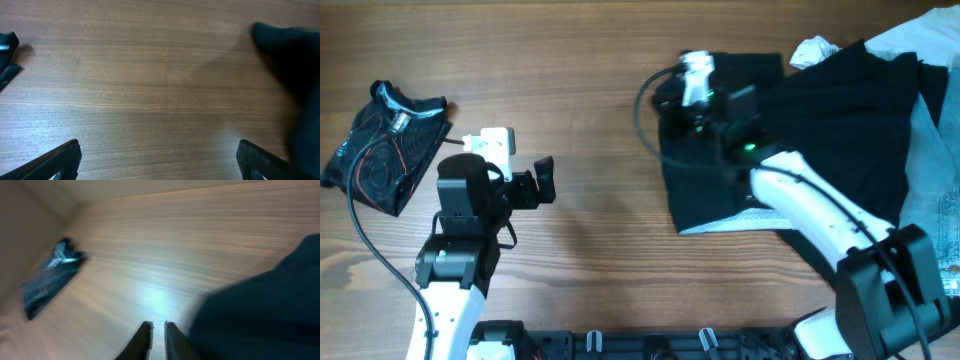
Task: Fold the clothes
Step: 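Grasp the black garment with the right gripper and drag it leftward, then grasp the garment's left edge with the left gripper and spread it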
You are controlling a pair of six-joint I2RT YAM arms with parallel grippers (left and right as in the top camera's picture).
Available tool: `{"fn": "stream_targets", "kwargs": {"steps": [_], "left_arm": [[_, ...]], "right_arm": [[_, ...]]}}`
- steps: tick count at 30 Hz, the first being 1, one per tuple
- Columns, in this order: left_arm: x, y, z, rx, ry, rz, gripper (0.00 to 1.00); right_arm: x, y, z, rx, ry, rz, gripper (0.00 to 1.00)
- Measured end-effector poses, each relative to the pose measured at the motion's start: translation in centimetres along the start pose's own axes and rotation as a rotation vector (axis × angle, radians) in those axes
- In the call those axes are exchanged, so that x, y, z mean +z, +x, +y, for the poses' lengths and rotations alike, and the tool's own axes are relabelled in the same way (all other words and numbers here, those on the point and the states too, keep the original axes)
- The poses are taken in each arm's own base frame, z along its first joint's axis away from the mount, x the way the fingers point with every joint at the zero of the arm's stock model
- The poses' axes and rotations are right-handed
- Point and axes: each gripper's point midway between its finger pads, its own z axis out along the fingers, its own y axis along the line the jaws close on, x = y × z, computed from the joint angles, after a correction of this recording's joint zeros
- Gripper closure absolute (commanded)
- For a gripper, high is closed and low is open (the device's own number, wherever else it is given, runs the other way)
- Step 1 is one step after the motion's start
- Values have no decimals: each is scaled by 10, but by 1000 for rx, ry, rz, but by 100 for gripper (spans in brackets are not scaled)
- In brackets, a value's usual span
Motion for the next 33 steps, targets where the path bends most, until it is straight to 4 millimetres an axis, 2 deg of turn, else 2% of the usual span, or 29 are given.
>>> {"fn": "stream_targets", "kwargs": {"steps": [1,3,4,6,8,10,12,14,17,20,23,26,27,28,31,33], "left_arm": [[0,-1,0,0,2,-3,0],[0,-1,-3,1,18,-4,0],[0,-1,-6,1,35,-1,0],[0,0,-12,1,72,2,0],[-2,0,-23,3,135,3,0],[-3,-1,-34,-12,199,5,0],[1,3,-41,-75,233,38,0],[12,16,-55,-127,269,107,0],[32,39,-85,-161,332,219,0],[52,61,-132,-167,422,304,0],[67,106,-175,-199,469,452,2],[76,138,-198,-261,470,550,6],[78,155,-204,-287,453,602,10],[78,161,-210,-306,458,625,15],[82,168,-237,-380,491,651,23],[81,173,-253,-383,529,655,44]], "right_arm": [[3,4,11,-7,-14,8,4],[5,15,16,-18,6,37,0],[4,20,5,-12,55,57,0],[-2,31,-26,14,160,108,0],[-15,40,-65,69,269,159,0],[-42,51,-118,161,407,217,0],[-64,58,-152,238,487,244,0],[-87,66,-182,311,564,266,0],[-113,80,-208,399,636,308,0],[-131,88,-224,458,678,325,0],[-141,92,-231,491,700,333,0],[-141,94,-231,494,701,338,0],[-141,93,-231,494,701,338,0],[-142,94,-231,495,701,340,0],[-142,94,-231,496,702,341,0],[-142,95,-231,497,702,344,0]]}}
